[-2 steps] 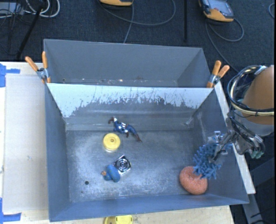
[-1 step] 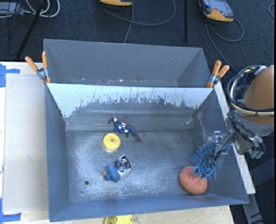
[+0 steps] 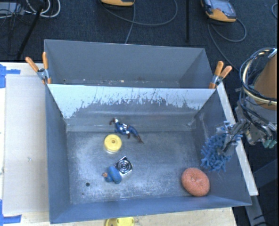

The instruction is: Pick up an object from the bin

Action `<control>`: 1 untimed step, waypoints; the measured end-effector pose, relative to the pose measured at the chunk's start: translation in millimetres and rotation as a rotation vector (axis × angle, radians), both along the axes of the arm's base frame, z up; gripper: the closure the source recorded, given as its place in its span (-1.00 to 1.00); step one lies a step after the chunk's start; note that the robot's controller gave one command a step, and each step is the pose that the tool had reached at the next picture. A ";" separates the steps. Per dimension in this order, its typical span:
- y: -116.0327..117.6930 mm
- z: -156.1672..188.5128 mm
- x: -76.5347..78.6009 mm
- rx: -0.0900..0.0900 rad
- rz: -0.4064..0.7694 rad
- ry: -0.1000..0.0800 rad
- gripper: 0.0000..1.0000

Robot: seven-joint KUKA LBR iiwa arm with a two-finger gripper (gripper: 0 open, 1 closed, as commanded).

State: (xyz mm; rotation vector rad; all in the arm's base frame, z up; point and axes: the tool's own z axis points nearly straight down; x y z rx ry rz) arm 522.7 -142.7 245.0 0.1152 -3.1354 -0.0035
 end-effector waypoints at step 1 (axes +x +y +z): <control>11.9 67.2 -11.6 0.000 0.029 -0.001 1.00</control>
Offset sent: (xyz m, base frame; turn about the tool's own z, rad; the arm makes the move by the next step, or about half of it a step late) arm 0.0300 0.0046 -0.1750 -0.3619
